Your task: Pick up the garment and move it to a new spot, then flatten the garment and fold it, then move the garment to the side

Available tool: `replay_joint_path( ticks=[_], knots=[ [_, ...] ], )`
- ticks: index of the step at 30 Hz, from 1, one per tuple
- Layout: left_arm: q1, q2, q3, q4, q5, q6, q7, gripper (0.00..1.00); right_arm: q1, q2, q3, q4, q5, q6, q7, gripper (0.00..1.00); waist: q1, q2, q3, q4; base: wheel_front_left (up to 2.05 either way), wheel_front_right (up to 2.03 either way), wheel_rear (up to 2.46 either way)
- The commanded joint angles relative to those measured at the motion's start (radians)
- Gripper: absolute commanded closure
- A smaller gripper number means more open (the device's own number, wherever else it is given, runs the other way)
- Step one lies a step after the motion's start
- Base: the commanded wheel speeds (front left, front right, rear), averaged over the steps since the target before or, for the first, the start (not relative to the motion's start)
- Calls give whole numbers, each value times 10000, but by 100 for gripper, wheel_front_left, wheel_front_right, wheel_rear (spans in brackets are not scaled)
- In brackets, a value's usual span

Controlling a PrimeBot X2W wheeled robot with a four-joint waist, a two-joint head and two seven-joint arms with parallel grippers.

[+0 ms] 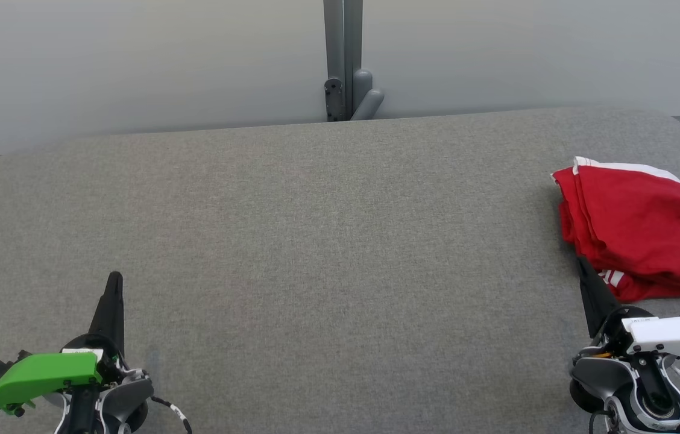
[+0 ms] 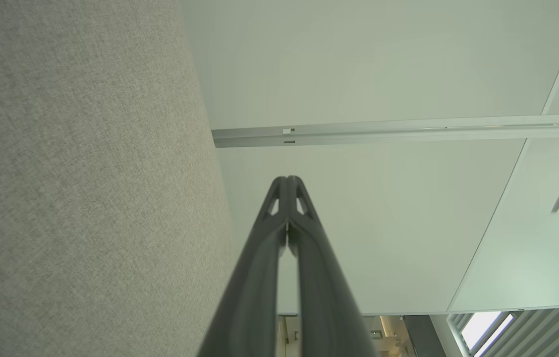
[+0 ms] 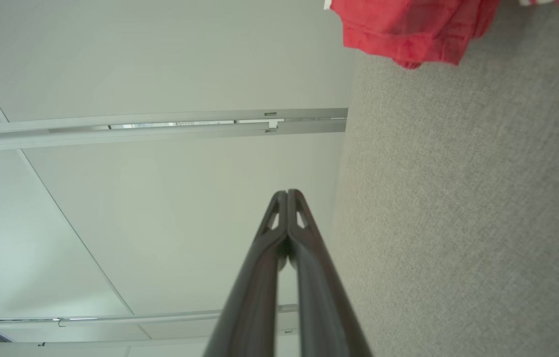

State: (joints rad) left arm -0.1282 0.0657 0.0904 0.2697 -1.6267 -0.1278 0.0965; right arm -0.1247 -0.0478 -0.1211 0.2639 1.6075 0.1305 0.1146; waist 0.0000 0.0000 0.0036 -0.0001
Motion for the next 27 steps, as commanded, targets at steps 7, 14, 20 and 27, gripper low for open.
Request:
replay_joint_path(
  ticks=[7,14,20,27],
  knots=[
    [-107,-16,38,1,7,-57,42,100,-51,-47,0,-26,50,4,51,100,0,0,0,0,0,0,0],
    [-109,-26,59,2,32,-57,58,100,-51,-47,0,-26,50,4,50,100,0,0,0,0,0,0,0],
    [-111,-30,74,3,52,-55,77,100,-51,-47,0,-26,50,4,52,100,0,0,0,0,0,0,0],
    [-112,-40,93,4,74,-52,82,100,-50,-47,1,-26,50,4,52,100,0,0,0,0,0,0,0]
  ],
)
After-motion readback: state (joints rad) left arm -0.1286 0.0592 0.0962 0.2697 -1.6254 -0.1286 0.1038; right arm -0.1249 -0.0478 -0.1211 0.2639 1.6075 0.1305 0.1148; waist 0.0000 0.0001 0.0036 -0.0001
